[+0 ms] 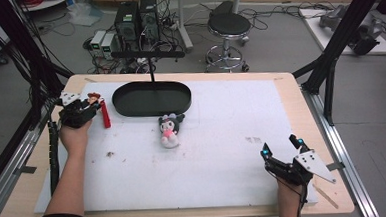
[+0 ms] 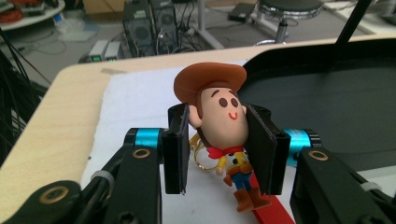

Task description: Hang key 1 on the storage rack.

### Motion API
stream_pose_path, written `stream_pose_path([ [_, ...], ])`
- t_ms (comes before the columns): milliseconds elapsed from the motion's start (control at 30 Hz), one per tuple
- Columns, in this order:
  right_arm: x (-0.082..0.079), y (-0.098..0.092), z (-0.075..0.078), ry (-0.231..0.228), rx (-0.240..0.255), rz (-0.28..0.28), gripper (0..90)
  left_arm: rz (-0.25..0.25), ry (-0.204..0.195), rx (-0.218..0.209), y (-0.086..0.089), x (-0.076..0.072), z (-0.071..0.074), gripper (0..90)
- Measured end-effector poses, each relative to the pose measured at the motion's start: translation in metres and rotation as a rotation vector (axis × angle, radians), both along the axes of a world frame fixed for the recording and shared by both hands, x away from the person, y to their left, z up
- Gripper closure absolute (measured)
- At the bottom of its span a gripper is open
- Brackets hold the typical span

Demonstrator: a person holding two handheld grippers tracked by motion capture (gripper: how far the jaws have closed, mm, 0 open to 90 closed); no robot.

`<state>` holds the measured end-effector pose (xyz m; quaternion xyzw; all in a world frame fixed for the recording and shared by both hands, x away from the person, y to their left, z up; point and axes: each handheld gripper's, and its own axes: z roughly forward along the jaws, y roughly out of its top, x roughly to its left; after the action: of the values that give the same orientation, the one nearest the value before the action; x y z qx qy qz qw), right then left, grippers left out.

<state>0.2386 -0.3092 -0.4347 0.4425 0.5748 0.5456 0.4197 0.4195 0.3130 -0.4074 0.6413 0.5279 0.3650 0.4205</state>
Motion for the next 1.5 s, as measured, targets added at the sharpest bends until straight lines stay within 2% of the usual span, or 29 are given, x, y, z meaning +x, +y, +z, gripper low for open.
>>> stream_pose_path([
  [33, 0.000, 0.000, 0.000, 0.000, 0.000, 0.000, 7.9, 0.000, 0.000, 0.000, 0.000, 0.000, 0.000, 61.2],
  [100, 0.000, 0.000, 0.000, -0.001, 0.002, 0.001, 8.0, 0.002, -0.044, -0.020, 0.001, -0.006, 0.005, 61.1],
  [133, 0.000, 0.000, 0.000, -0.001, 0.002, 0.001, 8.0, 0.002, -0.044, -0.020, 0.001, -0.006, 0.005, 61.2],
  [200, 0.000, 0.001, 0.000, -0.003, 0.002, 0.003, 8.0, -0.001, -0.081, -0.034, 0.001, -0.010, 0.010, 61.2],
  [233, 0.000, 0.001, 0.000, -0.002, 0.003, 0.002, 7.9, -0.001, -0.081, -0.034, 0.001, -0.010, 0.010, 61.2],
  [400, 0.000, 0.001, 0.001, -0.002, 0.008, 0.003, 7.9, -0.017, -0.157, -0.071, -0.001, -0.017, 0.022, 61.2],
  [533, 0.000, 0.001, 0.001, -0.006, 0.006, 0.003, 7.9, -0.031, -0.184, -0.076, -0.003, -0.019, 0.025, 61.2],
  [567, 0.000, 0.000, 0.001, -0.005, 0.004, 0.003, 8.0, -0.034, -0.206, -0.078, -0.005, -0.021, 0.028, 61.2],
  [633, 0.000, 0.000, 0.001, -0.004, 0.004, 0.005, 8.0, -0.036, -0.208, -0.078, -0.006, -0.021, 0.029, 61.2],
  [667, 0.000, 0.000, 0.001, -0.006, 0.002, 0.004, 7.9, -0.043, -0.229, -0.082, -0.009, -0.022, 0.034, 61.2],
  [700, 0.000, 0.000, 0.001, -0.009, 0.001, 0.003, 7.9, -0.043, -0.229, -0.082, -0.009, -0.022, 0.034, 61.2],
  [800, 0.000, 0.000, 0.001, -0.010, 0.005, 0.003, 8.0, -0.048, -0.267, -0.102, -0.013, -0.025, 0.041, 61.3],
  [1000, 0.000, 0.000, 0.001, -0.010, 0.004, 0.004, 7.9, -0.057, -0.298, -0.132, -0.016, -0.026, 0.053, 61.3],
  [1067, 0.000, 0.000, 0.001, -0.005, 0.003, 0.005, 8.0, -0.060, -0.296, -0.127, -0.018, -0.026, 0.055, 61.2],
  [1300, 0.000, 0.001, 0.001, -0.007, 0.003, 0.007, 8.0, -0.078, -0.330, -0.121, -0.027, -0.024, 0.068, 61.3],
  [1500, 0.000, -0.001, 0.001, -0.009, 0.008, 0.003, 7.9, -0.103, -0.328, -0.123, -0.037, -0.018, 0.075, 61.3],
])
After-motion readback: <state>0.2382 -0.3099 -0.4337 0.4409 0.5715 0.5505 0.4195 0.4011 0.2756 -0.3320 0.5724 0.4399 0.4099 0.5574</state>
